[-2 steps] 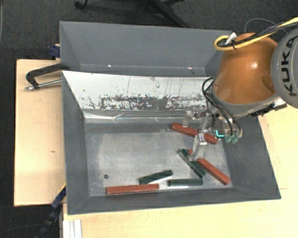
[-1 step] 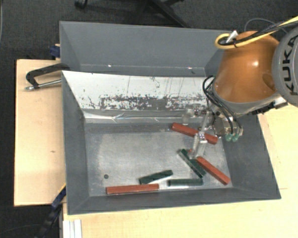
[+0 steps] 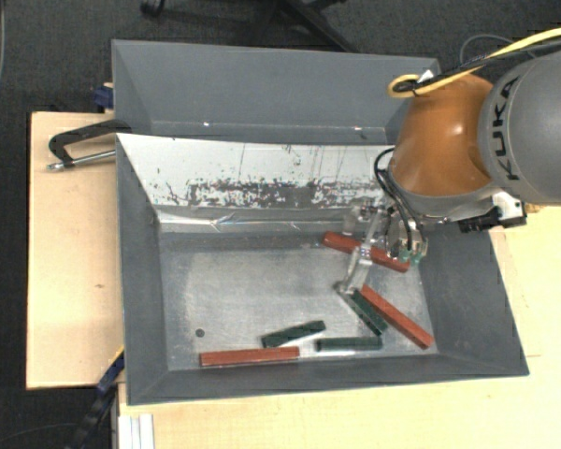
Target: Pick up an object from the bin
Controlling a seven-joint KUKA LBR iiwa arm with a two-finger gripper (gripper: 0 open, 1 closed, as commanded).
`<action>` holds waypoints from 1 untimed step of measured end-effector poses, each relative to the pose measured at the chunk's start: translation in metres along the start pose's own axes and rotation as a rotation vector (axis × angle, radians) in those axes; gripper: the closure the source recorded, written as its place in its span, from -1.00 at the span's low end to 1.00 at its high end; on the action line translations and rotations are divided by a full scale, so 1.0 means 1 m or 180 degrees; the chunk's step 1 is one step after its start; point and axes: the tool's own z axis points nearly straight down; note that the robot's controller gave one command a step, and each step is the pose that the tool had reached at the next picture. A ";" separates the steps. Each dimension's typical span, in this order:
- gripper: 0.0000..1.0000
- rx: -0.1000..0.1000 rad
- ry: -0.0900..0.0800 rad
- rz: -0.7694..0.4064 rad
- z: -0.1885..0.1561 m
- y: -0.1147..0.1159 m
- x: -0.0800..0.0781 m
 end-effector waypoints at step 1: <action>-1.00 0.0002 -0.0026 -0.0403 0.009 -0.018 -0.050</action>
Offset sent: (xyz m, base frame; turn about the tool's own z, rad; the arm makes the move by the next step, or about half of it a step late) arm 0.0423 -0.0244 -0.0103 0.2907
